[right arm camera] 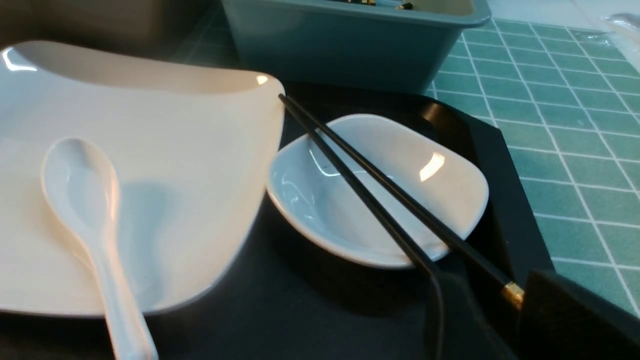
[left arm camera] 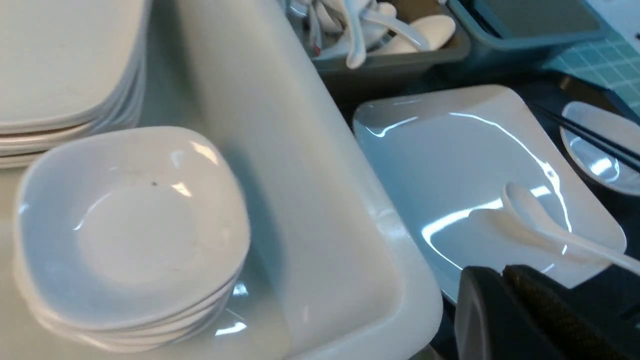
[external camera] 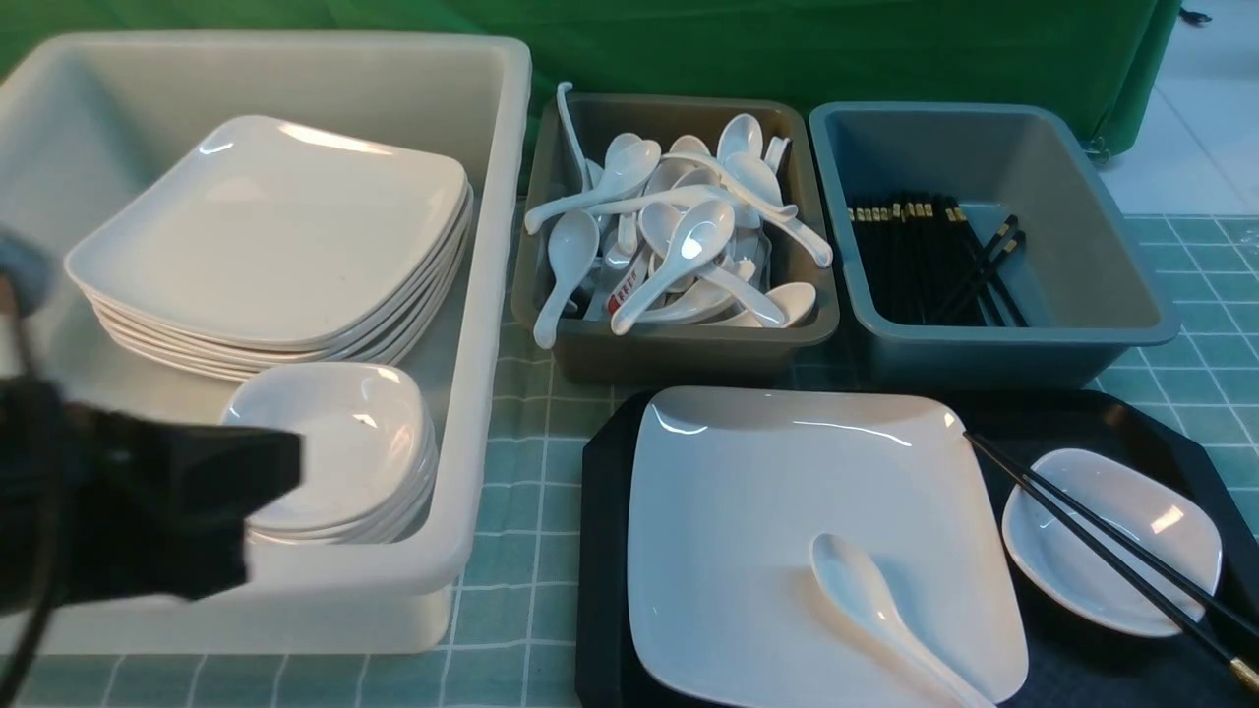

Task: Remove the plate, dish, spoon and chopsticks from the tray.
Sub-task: Use the right arm to grab a pair of chopsticks from the plate

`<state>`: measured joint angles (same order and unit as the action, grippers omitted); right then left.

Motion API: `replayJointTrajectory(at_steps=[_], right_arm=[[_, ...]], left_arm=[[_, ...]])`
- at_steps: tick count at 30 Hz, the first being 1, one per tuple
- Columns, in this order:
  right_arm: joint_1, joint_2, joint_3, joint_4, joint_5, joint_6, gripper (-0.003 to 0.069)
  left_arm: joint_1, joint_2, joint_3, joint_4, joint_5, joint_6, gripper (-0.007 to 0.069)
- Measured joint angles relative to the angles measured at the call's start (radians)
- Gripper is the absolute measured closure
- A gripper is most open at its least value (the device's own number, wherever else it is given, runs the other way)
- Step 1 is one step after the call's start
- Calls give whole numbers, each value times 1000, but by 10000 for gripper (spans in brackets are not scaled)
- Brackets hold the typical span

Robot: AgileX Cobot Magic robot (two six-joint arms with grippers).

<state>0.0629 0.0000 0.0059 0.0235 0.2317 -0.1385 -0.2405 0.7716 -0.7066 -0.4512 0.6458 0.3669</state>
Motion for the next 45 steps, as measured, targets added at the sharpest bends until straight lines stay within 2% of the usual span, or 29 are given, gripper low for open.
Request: replayJointTrajectory(at_steps=[3, 6, 7, 13, 15, 17, 18, 22, 25, 27, 29, 32, 36, 39, 43, 45], right_arm=[[0, 0, 0, 34, -40, 46, 417], [0, 0, 0, 124, -120, 232, 417], [0, 0, 0, 137, -153, 294, 417], [0, 0, 0, 158, -353, 458, 417], [3, 2, -4, 159, -349, 497, 419], [27, 48, -60, 159, -243, 507, 433], [49, 93, -112, 159, -171, 470, 439], [190, 431, -430, 147, 190, 171, 447], [261, 675, -592, 99, 405, 61, 447], [280, 765, -652, 68, 476, 36, 447], [294, 956, -789, -23, 598, 2, 447], [274, 1120, -887, -101, 655, -21, 455], [187, 1287, -983, -120, 705, -77, 447], [107, 1395, -995, -93, 681, -142, 352], [52, 1516, -998, -39, 583, -213, 211], [41, 1554, -999, -34, 554, -223, 186]], left_arm=[[-92, 93, -32, 0, -27, 30, 607], [-139, 108, -34, -2, -31, 59, 607], [-143, 108, -34, -1, -31, 72, 607], [-148, 107, -34, 14, -34, 83, 607], [-148, 107, -34, 15, -34, 84, 607], [-148, 107, -34, 15, -38, 91, 607], [-148, 107, -34, 15, -43, 96, 607], [-148, 107, -34, 0, -57, 125, 607], [-148, 103, -34, -30, -48, 149, 607], [-148, 96, -34, -47, -39, 166, 607], [-148, 65, -34, -97, -16, 217, 607], [-148, 10, -34, -144, 6, 261, 607], [-148, -82, -34, -170, 60, 281, 607], [-148, -144, -34, -172, 106, 284, 607], [-148, -203, -34, -172, 133, 284, 607], [-148, -222, -34, -172, 141, 284, 607]])
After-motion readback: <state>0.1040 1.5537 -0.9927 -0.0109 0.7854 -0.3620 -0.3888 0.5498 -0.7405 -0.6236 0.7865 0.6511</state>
